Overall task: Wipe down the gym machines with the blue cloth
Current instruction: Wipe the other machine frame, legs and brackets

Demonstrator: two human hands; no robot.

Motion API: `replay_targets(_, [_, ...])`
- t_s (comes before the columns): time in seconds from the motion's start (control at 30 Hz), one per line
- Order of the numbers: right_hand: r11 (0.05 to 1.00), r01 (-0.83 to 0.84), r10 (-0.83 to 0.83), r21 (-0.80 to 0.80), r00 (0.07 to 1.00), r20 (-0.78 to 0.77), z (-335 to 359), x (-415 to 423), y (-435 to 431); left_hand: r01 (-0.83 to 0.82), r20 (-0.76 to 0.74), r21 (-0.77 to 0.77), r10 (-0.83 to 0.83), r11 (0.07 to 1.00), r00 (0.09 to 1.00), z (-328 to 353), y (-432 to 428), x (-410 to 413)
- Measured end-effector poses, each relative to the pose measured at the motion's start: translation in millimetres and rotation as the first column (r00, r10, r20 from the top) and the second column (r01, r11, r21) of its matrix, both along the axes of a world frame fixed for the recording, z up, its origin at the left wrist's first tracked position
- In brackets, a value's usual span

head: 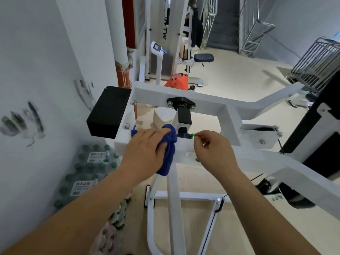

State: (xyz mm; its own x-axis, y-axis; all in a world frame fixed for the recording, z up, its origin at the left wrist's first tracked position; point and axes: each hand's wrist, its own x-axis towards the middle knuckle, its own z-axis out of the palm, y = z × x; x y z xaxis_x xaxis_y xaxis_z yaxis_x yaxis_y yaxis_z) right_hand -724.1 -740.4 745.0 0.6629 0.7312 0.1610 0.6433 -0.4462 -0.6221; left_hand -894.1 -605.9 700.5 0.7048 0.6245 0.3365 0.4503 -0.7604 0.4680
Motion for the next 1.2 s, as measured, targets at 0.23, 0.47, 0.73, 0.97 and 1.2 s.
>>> replay_targets(0.23, [0.998, -0.062, 0.062, -0.021, 0.998, 0.02, 7.0, -9.8, 7.8, 0.181, -0.01, 0.098, -0.181, 0.979, 0.983, -4.1, -22.1, -8.7])
replay_targets(0.47, [0.996, -0.082, 0.081, 0.024, 0.997, 0.005, 8.3, -26.5, 16.8, -0.263, 0.147, -0.093, 0.274, 0.96, 0.95, -0.8, 4.4, -37.4])
replay_targets(0.73, [0.994, -0.008, 0.023, 0.11, 0.991, -0.135, -13.8, -55.2, -31.3, -0.004, 0.114, -0.354, 0.047, 0.935, 0.992, -69.8, -98.1, -61.4])
replay_targets(0.97, [1.0, 0.016, -0.011, 0.005, 0.852, -0.523, -82.3, -104.4, -102.2, -0.144, 0.095, -0.703, 0.292, 0.697, 0.952, -85.0, -165.2, -87.9])
replay_targets(1.2, [0.997, -0.004, -0.05, -0.075, 0.714, -0.698, -116.8, -159.7, -191.1, -0.129, 0.007, -0.814, 0.232, 0.566, 0.973, -81.3, -216.9, -102.0])
